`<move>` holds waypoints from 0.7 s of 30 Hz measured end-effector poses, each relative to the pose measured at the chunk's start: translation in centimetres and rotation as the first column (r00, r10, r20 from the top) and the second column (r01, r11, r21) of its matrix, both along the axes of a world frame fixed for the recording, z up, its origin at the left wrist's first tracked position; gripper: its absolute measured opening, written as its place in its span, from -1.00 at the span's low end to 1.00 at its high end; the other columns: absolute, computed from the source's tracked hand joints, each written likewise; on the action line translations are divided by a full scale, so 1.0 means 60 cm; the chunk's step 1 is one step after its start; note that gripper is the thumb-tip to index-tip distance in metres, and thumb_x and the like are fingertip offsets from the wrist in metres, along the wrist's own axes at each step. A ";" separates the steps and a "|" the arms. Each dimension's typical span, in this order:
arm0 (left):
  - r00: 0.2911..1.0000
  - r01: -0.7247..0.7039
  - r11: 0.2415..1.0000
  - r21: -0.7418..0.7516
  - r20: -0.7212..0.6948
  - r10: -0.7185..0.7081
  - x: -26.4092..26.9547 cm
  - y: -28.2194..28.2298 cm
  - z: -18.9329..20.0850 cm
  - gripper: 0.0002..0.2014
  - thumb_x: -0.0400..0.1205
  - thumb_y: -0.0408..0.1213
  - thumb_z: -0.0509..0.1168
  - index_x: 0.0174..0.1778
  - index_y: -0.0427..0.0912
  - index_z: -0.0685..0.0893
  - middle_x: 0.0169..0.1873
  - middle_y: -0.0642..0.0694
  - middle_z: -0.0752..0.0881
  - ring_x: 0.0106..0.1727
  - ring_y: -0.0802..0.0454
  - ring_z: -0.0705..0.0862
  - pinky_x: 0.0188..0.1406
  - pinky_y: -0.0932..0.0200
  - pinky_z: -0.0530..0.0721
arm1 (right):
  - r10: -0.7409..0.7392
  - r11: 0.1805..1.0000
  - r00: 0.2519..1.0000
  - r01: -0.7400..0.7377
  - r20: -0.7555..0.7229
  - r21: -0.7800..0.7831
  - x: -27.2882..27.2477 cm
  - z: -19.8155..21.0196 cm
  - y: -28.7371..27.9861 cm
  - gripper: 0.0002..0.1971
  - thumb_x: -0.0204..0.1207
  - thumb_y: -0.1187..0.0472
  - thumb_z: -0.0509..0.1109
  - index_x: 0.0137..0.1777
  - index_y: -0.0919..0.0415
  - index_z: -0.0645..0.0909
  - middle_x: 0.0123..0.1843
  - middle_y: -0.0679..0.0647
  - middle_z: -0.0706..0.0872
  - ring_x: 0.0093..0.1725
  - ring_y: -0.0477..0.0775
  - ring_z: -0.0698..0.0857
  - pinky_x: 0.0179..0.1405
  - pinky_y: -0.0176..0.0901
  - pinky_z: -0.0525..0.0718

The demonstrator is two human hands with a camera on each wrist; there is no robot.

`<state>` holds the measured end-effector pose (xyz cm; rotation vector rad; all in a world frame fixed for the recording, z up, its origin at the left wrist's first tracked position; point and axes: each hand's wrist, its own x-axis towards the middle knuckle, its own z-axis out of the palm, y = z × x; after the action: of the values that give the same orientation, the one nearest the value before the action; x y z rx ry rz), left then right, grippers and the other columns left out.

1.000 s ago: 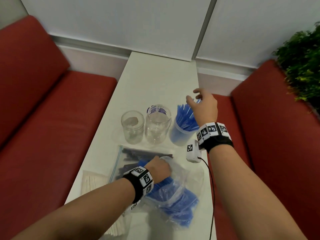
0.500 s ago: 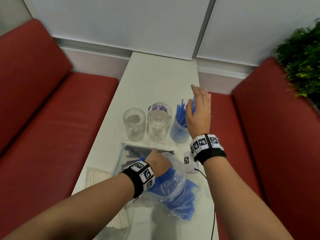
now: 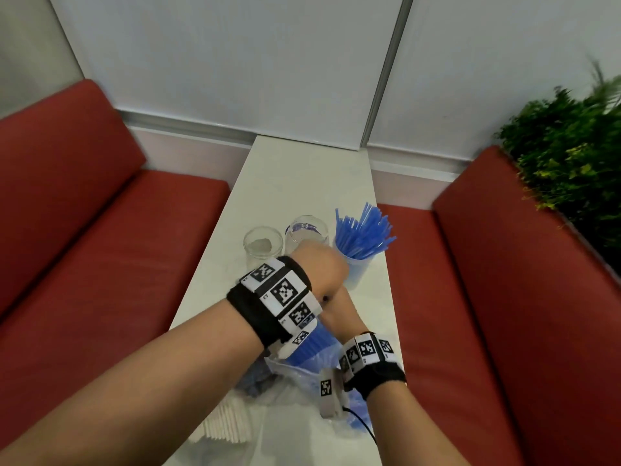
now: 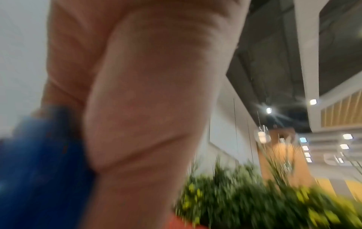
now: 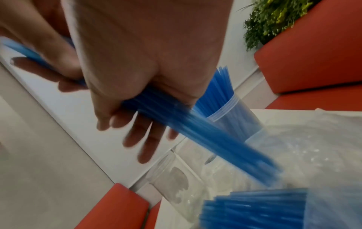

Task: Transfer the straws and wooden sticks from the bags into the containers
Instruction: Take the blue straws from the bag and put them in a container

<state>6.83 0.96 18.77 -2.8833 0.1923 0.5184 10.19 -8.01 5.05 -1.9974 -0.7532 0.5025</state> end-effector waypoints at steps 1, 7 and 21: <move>1.000 -0.004 0.998 -0.059 0.023 0.006 0.000 0.005 0.025 -0.78 0.63 -0.14 0.30 -0.12 -0.22 0.73 -0.22 -0.05 0.72 -0.16 -0.05 0.69 -0.25 0.08 0.54 | -0.052 0.994 0.998 0.054 -0.033 0.093 -0.007 0.010 0.001 -0.76 0.55 0.21 0.47 -0.16 0.44 0.72 -0.31 0.25 0.79 -0.30 0.17 0.72 -0.24 -0.14 0.61; 0.968 0.050 0.781 -0.622 0.222 0.114 0.000 0.027 0.072 -0.47 0.56 0.39 0.14 -0.11 0.03 0.78 -0.20 0.06 0.78 -0.13 0.11 0.73 -0.02 0.01 0.68 | -0.177 0.952 0.969 0.213 -0.174 0.220 -0.016 0.063 -0.006 -0.69 0.63 0.24 0.51 -0.31 0.21 0.51 -0.51 0.02 0.48 -0.51 0.01 0.47 -0.42 -0.14 0.50; 0.787 -0.399 -0.255 -0.881 -0.472 0.397 -0.006 0.053 -0.070 -0.36 0.75 0.20 0.03 0.22 -0.34 0.68 0.12 -0.27 0.78 0.12 -0.18 0.77 0.28 -0.13 0.68 | -0.055 0.801 0.973 0.176 -0.223 0.572 -0.009 0.228 -0.025 -0.54 0.53 0.04 0.58 -0.43 0.15 0.40 -0.56 0.07 0.33 -0.56 0.07 0.31 -0.49 -0.07 0.32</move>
<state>6.48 4.17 14.58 -4.5430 -0.9981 0.6210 9.63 -9.48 18.71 -1.3727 -0.5671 0.3295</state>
